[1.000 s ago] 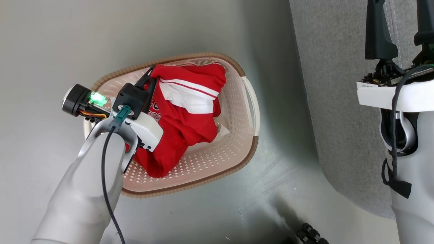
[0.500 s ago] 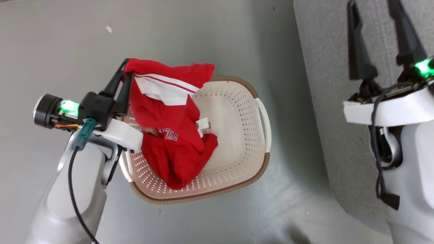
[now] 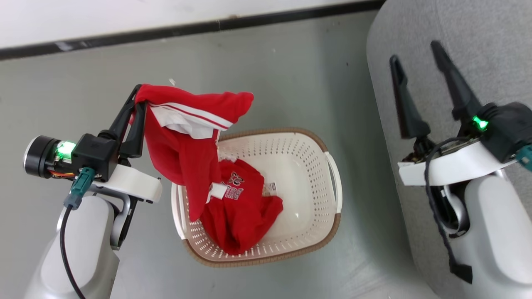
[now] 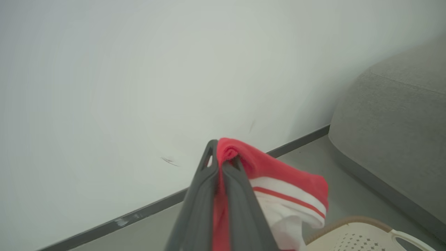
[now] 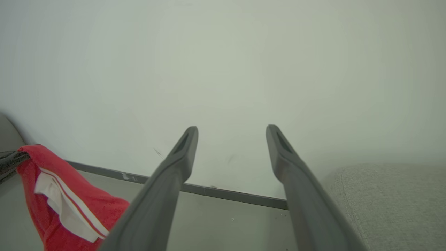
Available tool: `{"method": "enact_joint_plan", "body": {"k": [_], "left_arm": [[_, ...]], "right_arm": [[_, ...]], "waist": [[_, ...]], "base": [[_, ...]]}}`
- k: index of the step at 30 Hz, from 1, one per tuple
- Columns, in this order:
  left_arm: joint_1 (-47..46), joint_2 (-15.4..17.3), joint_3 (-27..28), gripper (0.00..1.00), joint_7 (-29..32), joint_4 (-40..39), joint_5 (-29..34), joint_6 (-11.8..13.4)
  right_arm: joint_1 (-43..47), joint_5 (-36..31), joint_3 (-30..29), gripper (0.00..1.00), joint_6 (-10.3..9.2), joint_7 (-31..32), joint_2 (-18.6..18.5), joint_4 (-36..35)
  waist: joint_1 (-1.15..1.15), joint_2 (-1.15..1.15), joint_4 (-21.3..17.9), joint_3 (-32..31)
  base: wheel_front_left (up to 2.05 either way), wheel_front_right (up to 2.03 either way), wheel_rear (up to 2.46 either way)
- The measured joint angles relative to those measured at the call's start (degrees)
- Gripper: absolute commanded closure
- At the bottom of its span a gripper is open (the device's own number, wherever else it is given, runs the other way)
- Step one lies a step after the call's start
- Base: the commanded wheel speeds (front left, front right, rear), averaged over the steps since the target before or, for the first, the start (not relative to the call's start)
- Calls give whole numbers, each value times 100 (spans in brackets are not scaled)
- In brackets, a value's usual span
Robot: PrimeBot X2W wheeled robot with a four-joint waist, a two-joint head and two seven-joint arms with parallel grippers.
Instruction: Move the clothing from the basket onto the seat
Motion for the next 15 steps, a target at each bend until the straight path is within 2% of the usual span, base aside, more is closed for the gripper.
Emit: {"method": "enact_joint_plan", "body": {"k": [15], "left_arm": [[415,186,10,100,0,-213,-114,-246]], "right_arm": [[771,-180,309,0,0,1,-8,365]], "waist": [[0,0,250,-1065]], "base": [[0,0,0]]}}
